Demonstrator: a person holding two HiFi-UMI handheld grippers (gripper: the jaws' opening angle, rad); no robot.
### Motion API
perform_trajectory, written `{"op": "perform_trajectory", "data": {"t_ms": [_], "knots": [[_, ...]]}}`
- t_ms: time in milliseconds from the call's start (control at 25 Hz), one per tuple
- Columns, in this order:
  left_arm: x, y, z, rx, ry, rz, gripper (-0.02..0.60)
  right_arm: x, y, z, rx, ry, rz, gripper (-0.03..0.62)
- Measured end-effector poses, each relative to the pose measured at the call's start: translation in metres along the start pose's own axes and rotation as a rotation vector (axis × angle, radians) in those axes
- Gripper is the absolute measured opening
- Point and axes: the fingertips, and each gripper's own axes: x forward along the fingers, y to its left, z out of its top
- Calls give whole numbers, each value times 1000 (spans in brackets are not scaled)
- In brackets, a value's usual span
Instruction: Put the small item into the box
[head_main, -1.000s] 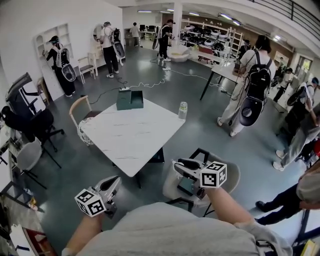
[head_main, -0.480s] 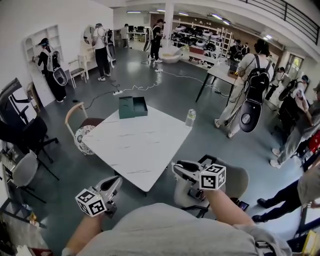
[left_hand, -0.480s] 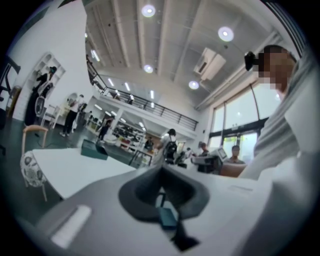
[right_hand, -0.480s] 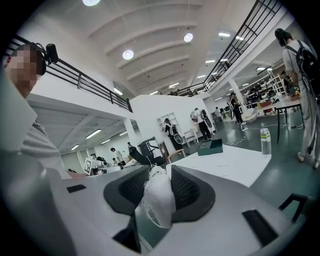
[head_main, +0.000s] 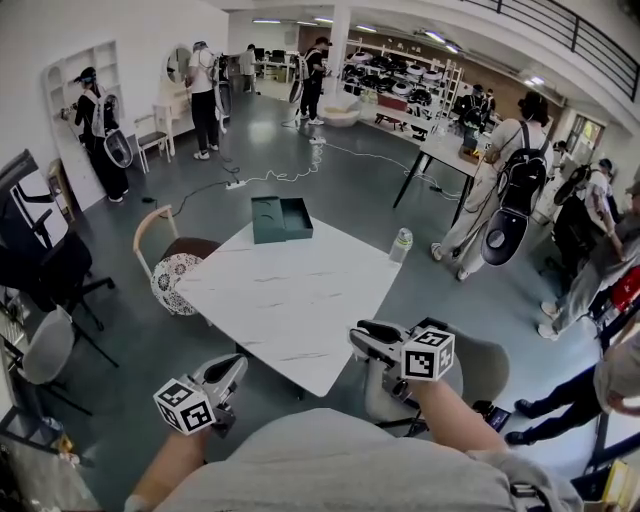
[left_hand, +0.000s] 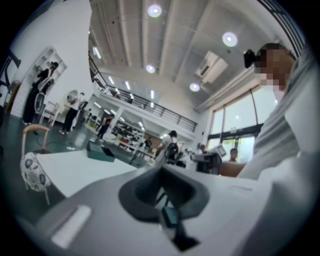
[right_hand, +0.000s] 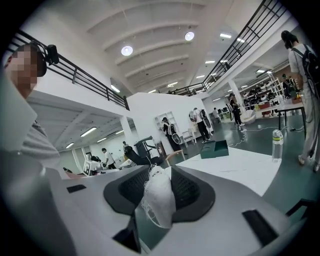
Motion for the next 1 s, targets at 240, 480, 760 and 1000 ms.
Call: {"op": "perform_trajectory", "data": {"t_ms": [240, 480, 760, 1000], "knots": [[-15, 26, 3, -18, -6, 2, 3, 28, 9, 1, -4, 18, -6, 132], [-23, 40, 4, -32, -12, 23, 3, 45, 6, 3, 1, 34, 5, 132], [-26, 50, 7, -38, -18, 59, 5, 63, -1, 5, -1, 47, 38, 132], [-15, 58, 14, -30, -24, 109, 3, 74, -22, 14, 11, 46, 78, 132]]}}
